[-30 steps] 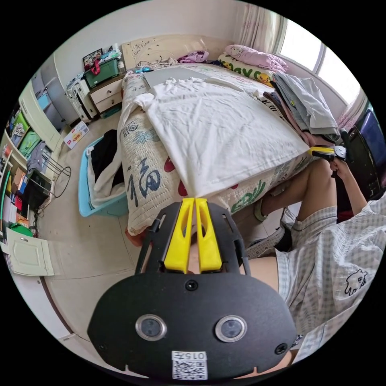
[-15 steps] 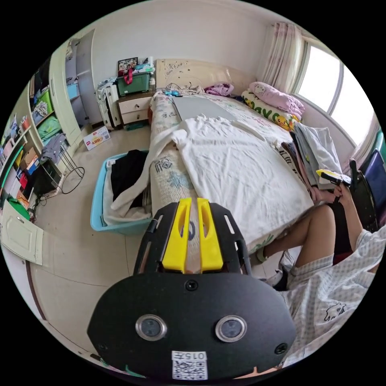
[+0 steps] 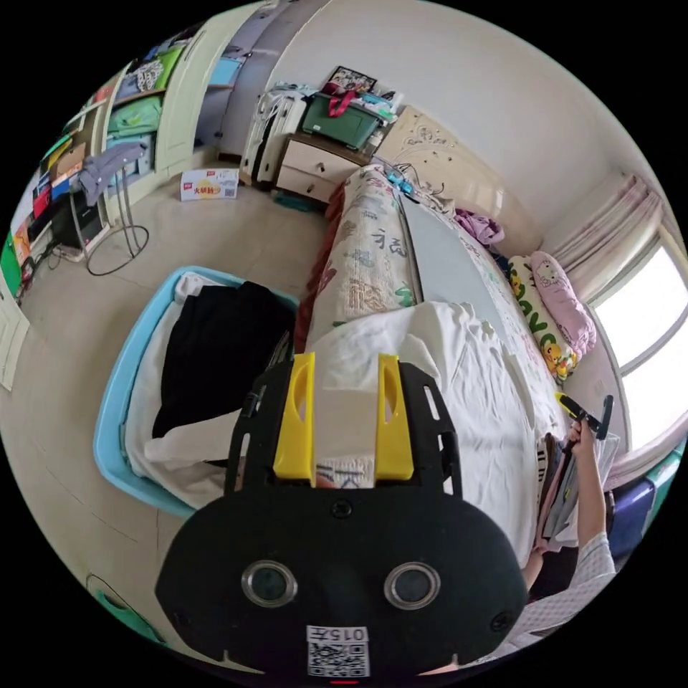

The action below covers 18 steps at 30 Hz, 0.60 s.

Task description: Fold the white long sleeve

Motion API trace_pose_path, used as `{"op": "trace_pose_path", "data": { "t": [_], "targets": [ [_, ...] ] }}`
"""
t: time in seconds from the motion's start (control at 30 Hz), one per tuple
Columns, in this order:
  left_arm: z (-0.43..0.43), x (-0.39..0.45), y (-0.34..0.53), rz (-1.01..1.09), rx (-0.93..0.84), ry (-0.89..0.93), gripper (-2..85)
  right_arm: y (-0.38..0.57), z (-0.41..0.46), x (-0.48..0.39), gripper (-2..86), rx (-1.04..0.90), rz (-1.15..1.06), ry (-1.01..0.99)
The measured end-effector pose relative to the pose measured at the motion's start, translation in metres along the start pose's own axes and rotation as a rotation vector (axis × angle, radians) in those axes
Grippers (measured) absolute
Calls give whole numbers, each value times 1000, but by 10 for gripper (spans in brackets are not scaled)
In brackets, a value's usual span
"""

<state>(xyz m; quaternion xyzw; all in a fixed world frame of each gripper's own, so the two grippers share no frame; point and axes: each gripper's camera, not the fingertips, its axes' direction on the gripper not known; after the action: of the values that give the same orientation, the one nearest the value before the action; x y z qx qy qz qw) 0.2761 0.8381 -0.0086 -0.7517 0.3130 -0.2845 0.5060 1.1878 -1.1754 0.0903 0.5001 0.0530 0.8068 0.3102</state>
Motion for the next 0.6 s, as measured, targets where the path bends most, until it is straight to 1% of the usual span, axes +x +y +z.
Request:
{"op": "trace_pose_path", "data": {
  "t": [0.03,0.07,0.1,0.13,0.17,0.2,0.27,0.3,0.33,0.37,0.4,0.43,0.47,0.53,0.57,0.6],
  "targets": [
    [10,-5,-9,-16,-12,12,121,-28,26,14,99,-35,39,23],
    [30,-13,-24,-20,-19,73,123,-52,48,25,99,-59,61,24],
    [49,-18,-37,-11,-25,133,127,-63,58,30,99,-65,68,18],
    [58,-20,-43,-9,-29,145,128,-81,76,36,101,-67,60,6],
    [75,-21,-53,9,-44,144,131,-88,85,36,103,-67,41,4],
    [92,-19,-61,40,-72,132,134,-101,105,34,111,-90,-24,12],
    [116,-14,-69,93,-131,120,138,-119,152,31,132,-207,-97,124],
    [130,-10,-72,131,-180,130,139,-121,162,30,135,-238,-120,142],
    [132,-7,-73,149,-189,119,138,-123,180,27,134,-291,-160,166],
    [132,-3,-74,196,-183,95,133,-123,184,26,134,-292,-175,163],
    [133,1,-73,233,-196,81,126,-123,185,24,120,-283,-201,154],
    [132,3,-72,252,-198,71,112,-121,187,23,86,-281,-222,139],
    [130,9,-71,284,-211,36,84,-118,186,19,30,-282,-254,138],
    [124,23,-69,356,-218,-17,35,-112,183,9,11,-283,-313,191],
    [120,31,-68,400,-216,-53,27,-112,182,7,8,-282,-323,210],
    [118,36,-69,417,-221,-79,20,-112,177,6,3,-262,-308,270]
  ]
}}
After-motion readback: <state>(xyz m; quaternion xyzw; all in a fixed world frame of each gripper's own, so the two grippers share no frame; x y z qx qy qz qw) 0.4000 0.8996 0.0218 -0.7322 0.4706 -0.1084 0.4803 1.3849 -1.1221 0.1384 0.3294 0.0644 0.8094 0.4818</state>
